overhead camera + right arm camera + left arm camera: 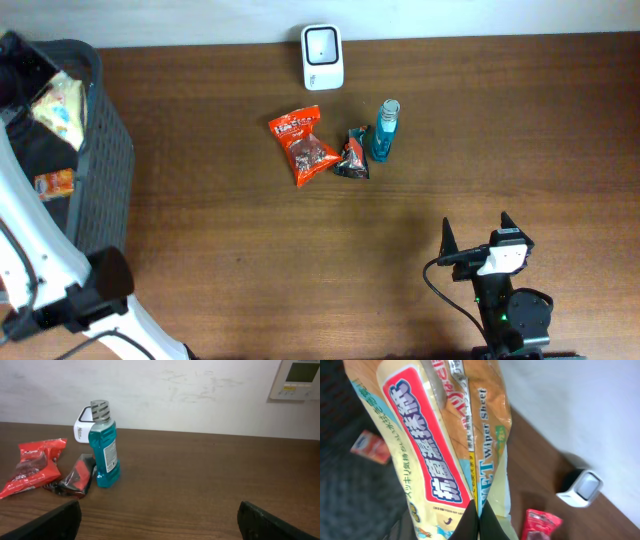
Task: Scan the item barcode
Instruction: 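Reach into the basket and grasp the wipes pack with left gripper, then carry the wipes pack out and place it left of the snacks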
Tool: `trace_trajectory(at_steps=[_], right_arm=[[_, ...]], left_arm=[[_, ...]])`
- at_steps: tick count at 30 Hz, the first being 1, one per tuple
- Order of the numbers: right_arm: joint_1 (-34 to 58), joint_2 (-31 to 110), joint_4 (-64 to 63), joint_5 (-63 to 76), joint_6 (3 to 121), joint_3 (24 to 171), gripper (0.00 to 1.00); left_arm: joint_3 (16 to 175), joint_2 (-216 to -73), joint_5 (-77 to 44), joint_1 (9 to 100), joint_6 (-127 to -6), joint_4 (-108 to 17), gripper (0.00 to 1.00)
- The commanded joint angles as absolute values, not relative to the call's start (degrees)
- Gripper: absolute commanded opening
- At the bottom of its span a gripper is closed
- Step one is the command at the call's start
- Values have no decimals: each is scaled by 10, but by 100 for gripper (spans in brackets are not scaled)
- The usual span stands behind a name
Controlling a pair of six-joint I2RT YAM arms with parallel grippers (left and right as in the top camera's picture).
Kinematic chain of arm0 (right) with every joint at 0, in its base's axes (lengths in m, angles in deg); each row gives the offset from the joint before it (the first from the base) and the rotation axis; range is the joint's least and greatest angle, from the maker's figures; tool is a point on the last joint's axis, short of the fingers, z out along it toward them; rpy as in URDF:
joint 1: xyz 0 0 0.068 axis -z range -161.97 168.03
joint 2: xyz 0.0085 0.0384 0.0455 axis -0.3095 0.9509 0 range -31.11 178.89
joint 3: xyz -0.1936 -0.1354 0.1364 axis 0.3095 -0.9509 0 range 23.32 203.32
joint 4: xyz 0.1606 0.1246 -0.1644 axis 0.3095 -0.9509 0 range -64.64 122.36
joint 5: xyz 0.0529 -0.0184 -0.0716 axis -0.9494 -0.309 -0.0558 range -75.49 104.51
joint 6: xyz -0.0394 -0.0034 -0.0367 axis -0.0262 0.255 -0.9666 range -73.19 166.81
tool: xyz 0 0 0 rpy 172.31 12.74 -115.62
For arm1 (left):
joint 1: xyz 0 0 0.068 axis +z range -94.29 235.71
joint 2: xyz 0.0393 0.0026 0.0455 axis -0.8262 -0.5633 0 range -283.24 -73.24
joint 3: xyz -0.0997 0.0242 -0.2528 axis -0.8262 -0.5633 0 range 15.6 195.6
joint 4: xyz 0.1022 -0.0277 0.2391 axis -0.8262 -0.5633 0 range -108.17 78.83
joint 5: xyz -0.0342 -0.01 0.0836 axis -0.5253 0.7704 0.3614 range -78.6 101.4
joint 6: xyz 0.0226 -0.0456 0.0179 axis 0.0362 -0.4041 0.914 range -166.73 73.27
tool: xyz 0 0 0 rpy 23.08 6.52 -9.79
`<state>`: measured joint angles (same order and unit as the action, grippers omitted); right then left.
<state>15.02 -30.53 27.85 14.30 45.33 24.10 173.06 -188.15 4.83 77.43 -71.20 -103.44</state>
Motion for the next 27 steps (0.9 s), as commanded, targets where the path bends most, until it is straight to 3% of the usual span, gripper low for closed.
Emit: trace_trajectory(at_steps=[1,16,27], right_arm=[[147,-309,277,146,455,236,98],[147,-309,277,146,455,236,98],[147,-309,277,146,455,236,98]], left_arm=[[1749,-1817,47,739,-693,-1021,0],[1705,-1840,84,529,-674,-1043,0],[1672,-2001,130,382,-666,-1050,0]])
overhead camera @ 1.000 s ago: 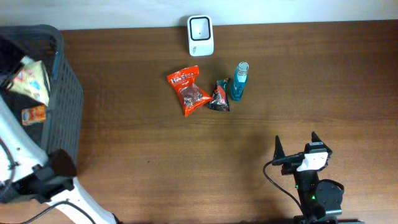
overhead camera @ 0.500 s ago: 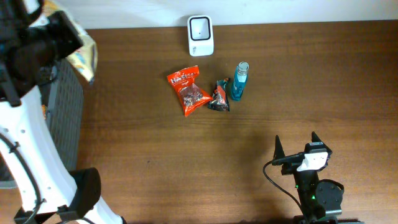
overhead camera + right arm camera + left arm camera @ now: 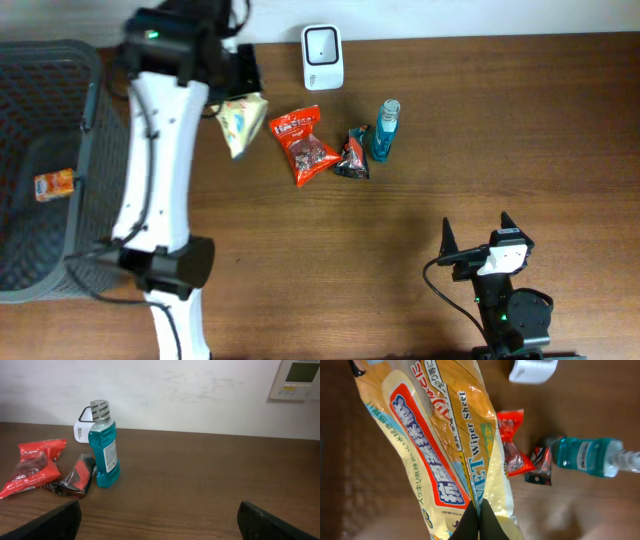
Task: Scan the item barcode
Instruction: 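Carry the wipes pack out and place it left of the snacks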
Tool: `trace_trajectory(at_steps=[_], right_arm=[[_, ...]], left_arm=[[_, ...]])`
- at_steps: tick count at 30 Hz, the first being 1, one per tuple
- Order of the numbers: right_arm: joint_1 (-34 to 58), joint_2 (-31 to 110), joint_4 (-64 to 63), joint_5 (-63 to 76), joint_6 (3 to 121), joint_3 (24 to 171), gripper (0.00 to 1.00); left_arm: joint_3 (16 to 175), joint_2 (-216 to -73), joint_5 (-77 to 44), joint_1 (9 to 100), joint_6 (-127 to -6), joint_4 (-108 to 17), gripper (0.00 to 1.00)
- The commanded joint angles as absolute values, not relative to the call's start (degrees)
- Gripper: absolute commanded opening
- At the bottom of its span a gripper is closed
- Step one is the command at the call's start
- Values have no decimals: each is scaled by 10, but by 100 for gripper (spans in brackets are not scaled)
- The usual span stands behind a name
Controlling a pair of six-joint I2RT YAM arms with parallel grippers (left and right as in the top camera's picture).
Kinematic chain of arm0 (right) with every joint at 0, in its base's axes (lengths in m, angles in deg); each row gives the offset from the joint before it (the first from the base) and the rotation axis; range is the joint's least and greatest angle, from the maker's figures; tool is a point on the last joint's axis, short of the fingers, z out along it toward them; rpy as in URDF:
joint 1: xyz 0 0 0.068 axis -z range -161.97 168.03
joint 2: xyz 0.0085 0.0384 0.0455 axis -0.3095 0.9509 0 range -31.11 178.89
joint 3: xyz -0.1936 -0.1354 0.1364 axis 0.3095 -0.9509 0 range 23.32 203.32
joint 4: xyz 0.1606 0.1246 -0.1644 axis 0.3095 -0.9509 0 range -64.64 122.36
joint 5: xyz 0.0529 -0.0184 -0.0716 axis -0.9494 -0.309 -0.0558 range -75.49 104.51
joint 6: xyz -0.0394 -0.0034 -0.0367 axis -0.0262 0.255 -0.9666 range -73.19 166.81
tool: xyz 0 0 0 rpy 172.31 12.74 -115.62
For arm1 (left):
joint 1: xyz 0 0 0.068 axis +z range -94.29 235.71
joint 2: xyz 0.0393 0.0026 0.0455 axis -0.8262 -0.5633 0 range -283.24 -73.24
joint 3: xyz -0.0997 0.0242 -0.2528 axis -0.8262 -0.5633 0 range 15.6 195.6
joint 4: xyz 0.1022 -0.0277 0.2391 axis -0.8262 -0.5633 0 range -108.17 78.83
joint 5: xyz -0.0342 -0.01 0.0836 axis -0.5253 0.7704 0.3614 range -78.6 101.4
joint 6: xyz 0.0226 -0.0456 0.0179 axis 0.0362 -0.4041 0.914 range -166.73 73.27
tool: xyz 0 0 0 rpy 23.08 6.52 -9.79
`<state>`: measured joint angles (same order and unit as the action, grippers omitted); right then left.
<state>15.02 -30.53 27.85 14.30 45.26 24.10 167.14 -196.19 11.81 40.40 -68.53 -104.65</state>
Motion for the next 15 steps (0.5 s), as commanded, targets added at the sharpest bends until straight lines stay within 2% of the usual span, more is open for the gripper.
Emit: trace_trajectory(at_steps=[1,6,10,15], right_arm=[[147,-309,277,146,455,236,98],[147,-309,277,146,455,236,98],[147,-309,277,146,455,236,98],[147,-309,277,146,455,236,98]], left_arm=[[1671,-2024,134,373,-661,-1052,0],[1668,-2120,190,337,-654,-1075,0],[1668,-2159,190,328,-620,-1073,0],[1663,-2168,126,328,-505,-1041,0]])
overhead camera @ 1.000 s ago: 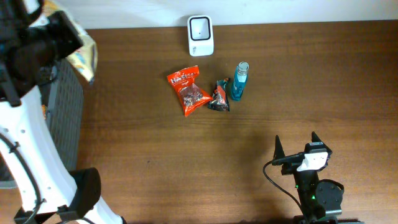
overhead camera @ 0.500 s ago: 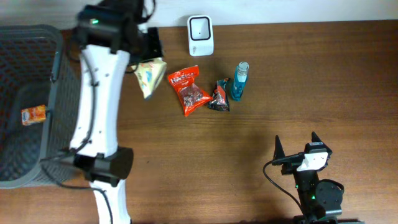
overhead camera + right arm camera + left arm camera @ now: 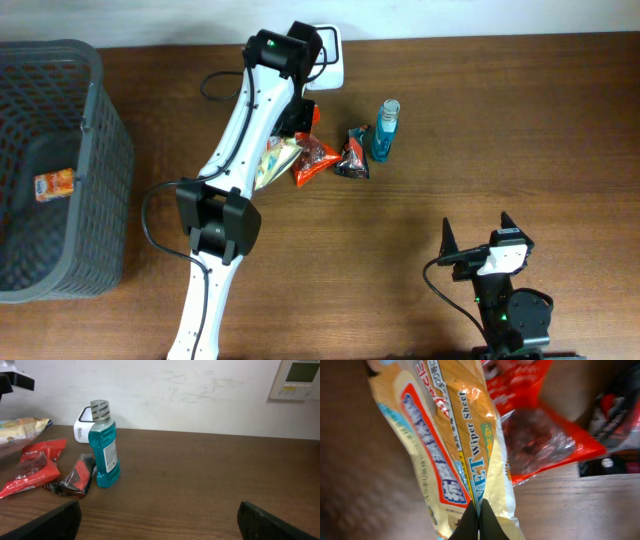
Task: Scan the item barcode
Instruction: 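Carry the wipes pack out and place it left of the snacks, then move the left gripper back into the basket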
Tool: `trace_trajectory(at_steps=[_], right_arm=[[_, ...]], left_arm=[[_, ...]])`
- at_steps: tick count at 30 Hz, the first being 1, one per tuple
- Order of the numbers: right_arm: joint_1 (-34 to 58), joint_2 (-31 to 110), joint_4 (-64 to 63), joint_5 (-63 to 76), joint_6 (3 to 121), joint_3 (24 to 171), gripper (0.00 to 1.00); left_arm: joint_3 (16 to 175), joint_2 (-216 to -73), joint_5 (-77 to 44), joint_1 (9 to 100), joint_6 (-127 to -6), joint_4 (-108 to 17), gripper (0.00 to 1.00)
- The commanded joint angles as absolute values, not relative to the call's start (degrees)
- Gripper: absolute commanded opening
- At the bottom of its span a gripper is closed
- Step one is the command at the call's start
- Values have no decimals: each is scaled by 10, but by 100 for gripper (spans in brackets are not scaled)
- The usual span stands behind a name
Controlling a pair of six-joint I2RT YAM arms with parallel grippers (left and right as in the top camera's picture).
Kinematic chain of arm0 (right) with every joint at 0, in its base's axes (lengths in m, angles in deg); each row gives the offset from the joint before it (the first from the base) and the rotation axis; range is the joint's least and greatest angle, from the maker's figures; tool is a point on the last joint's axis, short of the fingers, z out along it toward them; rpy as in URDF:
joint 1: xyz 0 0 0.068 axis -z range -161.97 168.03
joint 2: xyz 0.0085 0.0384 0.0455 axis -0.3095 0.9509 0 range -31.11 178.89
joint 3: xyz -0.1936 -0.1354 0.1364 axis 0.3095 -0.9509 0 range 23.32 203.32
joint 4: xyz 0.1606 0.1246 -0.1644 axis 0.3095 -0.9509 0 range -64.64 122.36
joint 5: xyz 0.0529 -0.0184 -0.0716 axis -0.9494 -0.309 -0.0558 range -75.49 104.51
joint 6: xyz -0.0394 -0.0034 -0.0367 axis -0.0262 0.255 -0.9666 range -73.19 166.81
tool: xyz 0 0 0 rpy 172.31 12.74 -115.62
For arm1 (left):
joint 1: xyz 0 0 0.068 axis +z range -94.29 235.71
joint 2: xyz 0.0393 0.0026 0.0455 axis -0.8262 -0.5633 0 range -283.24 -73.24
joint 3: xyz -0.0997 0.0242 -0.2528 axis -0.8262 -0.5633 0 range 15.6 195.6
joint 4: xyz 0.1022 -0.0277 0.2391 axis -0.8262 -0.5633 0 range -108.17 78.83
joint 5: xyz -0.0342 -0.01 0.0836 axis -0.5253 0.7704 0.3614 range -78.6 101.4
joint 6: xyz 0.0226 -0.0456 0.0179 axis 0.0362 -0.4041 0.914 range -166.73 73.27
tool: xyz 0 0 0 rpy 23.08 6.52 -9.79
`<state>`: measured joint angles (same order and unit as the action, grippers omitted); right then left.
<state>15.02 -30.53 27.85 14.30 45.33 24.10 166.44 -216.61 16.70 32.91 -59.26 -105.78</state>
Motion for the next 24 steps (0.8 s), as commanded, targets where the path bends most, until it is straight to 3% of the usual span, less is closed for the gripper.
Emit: trace_trajectory(at_steps=[1,3,7,14,16,18,22,24], right_arm=[[147,-309,277,146,455,236,98],[147,-309,277,146,455,236,98],[147,-309,277,146,455,236,98],[147,-309,277,146,455,236,98],[147,-309,277,146,455,236,98],[147,-309,277,146,455,236,98],[147,-309,277,146,455,236,98],[147,-309,277,146,455,236,98]], left_arm=[[1661,-2168,123,328,-481,-1032,0],[1661,-2168,141,329,-477,-1030,4],[1661,-2168,194,329,-478,-1038,38],[1739,-2162,179,369,-506,-1079,36],[1784,-2138,138,384,-506,-1079,44],[1858,-2090,131,411,-510,-1079,64],[1955,-2000,154,489,-563,-1075,73],[1954,-1960,177,581,-655,-1069,76]])
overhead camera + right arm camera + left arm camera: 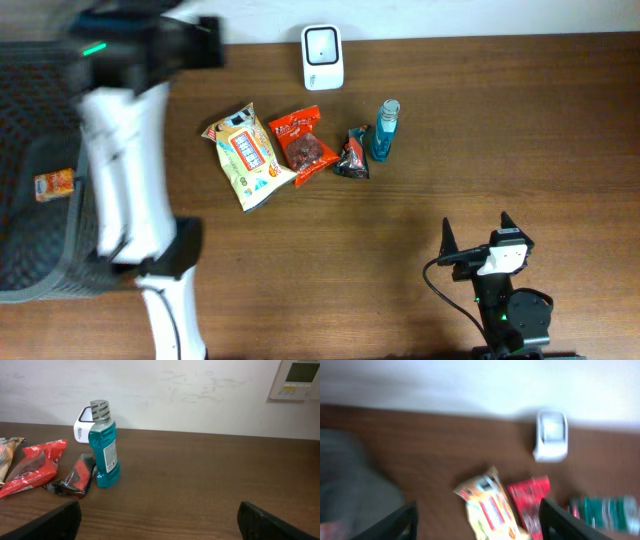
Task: Scan the item barcode
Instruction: 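Move the left gripper back into the basket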
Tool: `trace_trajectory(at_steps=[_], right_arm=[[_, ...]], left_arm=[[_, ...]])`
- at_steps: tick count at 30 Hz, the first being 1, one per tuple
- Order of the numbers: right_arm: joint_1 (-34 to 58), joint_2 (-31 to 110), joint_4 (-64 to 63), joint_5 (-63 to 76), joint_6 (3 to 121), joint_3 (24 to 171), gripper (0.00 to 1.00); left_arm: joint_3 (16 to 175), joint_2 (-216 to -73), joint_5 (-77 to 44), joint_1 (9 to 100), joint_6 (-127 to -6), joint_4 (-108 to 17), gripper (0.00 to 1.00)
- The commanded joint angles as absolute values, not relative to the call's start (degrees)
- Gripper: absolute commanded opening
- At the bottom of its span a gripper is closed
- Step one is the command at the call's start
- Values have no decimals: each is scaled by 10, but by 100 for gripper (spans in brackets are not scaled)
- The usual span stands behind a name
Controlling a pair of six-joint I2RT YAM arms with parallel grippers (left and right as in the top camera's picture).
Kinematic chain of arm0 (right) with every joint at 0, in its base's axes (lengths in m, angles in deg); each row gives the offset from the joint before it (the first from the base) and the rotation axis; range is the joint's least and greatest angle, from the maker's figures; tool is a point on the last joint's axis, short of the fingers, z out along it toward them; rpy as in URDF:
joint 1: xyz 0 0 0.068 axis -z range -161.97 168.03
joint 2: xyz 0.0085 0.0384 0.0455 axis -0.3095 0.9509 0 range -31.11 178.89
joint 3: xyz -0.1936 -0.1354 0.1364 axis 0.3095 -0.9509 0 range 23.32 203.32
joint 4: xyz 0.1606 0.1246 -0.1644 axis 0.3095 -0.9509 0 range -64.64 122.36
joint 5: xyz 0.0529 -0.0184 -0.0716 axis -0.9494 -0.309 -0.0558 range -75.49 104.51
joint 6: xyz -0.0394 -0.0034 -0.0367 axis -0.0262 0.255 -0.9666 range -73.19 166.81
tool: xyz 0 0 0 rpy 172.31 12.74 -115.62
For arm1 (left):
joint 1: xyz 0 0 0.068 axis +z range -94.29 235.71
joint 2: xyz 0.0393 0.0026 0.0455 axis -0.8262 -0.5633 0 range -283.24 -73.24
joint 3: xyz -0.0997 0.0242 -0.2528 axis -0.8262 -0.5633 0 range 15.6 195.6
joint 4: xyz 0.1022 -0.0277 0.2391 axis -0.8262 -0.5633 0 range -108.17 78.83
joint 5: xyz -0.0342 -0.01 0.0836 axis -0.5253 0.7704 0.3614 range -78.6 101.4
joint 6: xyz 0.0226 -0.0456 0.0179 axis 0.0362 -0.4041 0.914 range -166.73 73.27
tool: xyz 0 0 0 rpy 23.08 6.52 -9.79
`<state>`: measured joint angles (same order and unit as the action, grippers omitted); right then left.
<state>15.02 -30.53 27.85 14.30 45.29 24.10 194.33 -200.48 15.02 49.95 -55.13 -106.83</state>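
Observation:
A yellow wet-wiper pack (248, 155) lies flat on the table just left of the red snack bag (305, 145); it also shows blurred in the left wrist view (492, 510). The white barcode scanner (322, 57) stands at the table's far edge. My left gripper (477, 522) is open and empty, high above the table's far left with its arm (120, 70) blurred. My right gripper (157, 520) is open and empty, low at the near right (477, 240).
A dark small packet (352, 153) and a blue bottle (385, 130) lie right of the red bag. A dark mesh basket (105, 140) stands at the left edge with an orange packet (52, 184) inside. Bare wood stretches between the items and the right arm.
The left gripper was shut on the wiper pack beside the red bag. Now the pack lies on the table, and the gripper is open, far up and to the left. Right arm unchanged.
The left gripper held the wiper pack over the basket. Then it held the pack over the table left of the scanner, then low beside the red bag. Now the pack rests there, let go, and the arm is back near the basket.

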Motion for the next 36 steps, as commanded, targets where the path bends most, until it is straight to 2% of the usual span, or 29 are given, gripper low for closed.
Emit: trace_trajectory(at_steps=[1,2,3,5,9,12,13,16,17,19,26,28,31,33,34,35,36], right_arm=[[147,-309,277,146,455,236,98],[147,-309,277,146,455,236,98],[147,-309,277,146,455,236,98],[147,-309,277,146,455,236,98],[147,-309,277,146,455,236,98],[147,-309,277,146,455,236,98],[147,-309,277,146,455,236,98],[147,-309,277,146,455,236,98],[147,-309,277,146,455,236,98],[147,-309,277,146,455,236,98],[147,-309,277,146,455,236,98],[147,-309,277,146,455,236,98],[147,-309,277,146,455,237,98],[147,-309,277,146,455,236,98],[147,-309,277,146,455,236,98],[147,-309,277,146,455,237,98],[147,-309,277,146,455,236,98]], left_arm=[[1954,-1957,178,642,-708,-1070,78],[1952,-1957,184,675,-745,-1074,82],[1944,-1960,193,710,-788,-1079,97],[1881,-1961,194,783,-849,-1079,100],[1699,-1961,192,865,-892,-1044,99],[1561,-1961,155,894,-891,-958,99],[1469,-1961,104,906,-891,-894,99],[1356,-1961,71,908,-891,-798,100],[1333,-1961,68,908,-891,-780,97],[1270,-1961,92,908,-894,-707,79],[1165,-1961,196,908,-938,-615,82],[1142,-1961,195,908,-984,-604,82],[1118,-1961,187,908,-985,-561,80],[1114,-1961,183,907,-985,-547,69],[1114,-1961,183,907,-985,-544,55],[1114,-1961,183,907,-985,-541,49],[1114,-1961,183,907,-981,-541,30]])
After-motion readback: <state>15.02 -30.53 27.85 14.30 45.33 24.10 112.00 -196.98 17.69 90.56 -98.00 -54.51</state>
